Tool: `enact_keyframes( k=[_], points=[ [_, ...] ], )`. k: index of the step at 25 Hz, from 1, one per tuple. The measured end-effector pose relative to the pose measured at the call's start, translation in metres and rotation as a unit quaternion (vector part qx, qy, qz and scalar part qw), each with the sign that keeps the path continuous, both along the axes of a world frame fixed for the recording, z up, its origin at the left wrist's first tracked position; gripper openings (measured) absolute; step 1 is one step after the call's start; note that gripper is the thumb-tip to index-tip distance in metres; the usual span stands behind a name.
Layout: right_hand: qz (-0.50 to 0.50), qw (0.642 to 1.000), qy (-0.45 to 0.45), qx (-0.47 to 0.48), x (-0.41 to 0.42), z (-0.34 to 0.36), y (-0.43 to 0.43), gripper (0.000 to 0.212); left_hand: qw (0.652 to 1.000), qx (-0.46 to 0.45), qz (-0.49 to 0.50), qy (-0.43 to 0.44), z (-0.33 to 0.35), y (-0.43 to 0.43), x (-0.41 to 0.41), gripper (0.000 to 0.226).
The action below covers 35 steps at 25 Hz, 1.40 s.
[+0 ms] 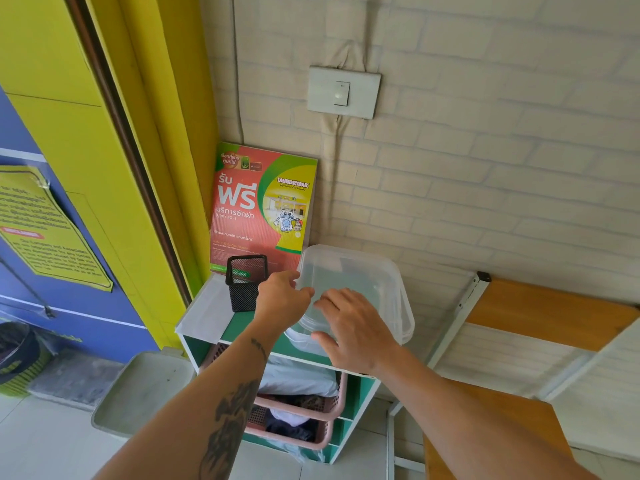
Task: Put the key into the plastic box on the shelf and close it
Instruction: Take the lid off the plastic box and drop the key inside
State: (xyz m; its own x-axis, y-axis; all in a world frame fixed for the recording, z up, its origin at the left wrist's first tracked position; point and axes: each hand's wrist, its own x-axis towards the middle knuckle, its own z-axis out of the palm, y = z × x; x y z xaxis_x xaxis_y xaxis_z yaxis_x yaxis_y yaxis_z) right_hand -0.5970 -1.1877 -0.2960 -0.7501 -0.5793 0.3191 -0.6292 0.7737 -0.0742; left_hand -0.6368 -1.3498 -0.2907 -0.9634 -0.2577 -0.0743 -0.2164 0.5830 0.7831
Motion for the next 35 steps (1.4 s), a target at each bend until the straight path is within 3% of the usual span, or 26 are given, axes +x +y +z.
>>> enact_keyframes(
  k=[2,4,7,10,12,25,35],
  points=[
    [-0.053,0.995,-0.035,-0.078,-0.005,0.001,0.015,0.049,1.000,-0.001,0.000,0.003,0.000,0.000,0.001,0.053],
    [-0.167,0.972,-0.062,-0.156,-0.016,0.000,0.041,0.054,1.000,0.000,-0.008,0.005,0.001,0.001,0.001,0.052],
    [-0.303,0.926,-0.152,-0.168,-0.029,-0.009,0.079,0.058,0.999,-0.032,-0.025,0.008,0.001,0.007,0.003,0.049],
    [-0.301,0.882,-0.257,-0.257,-0.032,-0.019,0.083,0.056,0.996,-0.079,-0.039,0.013,-0.003,0.013,0.006,0.050],
    [-0.306,0.863,-0.272,-0.296,-0.029,-0.024,0.076,0.055,0.993,-0.102,-0.049,0.020,-0.007,0.017,0.009,0.053],
    [-0.312,0.907,-0.102,-0.265,0.004,-0.017,0.069,0.049,0.982,-0.079,-0.052,0.162,-0.010,0.041,0.029,0.057],
    [-0.377,0.891,-0.087,-0.237,0.061,-0.006,0.200,0.051,0.971,-0.100,-0.129,0.177,-0.006,0.180,0.060,0.059]
  ],
)
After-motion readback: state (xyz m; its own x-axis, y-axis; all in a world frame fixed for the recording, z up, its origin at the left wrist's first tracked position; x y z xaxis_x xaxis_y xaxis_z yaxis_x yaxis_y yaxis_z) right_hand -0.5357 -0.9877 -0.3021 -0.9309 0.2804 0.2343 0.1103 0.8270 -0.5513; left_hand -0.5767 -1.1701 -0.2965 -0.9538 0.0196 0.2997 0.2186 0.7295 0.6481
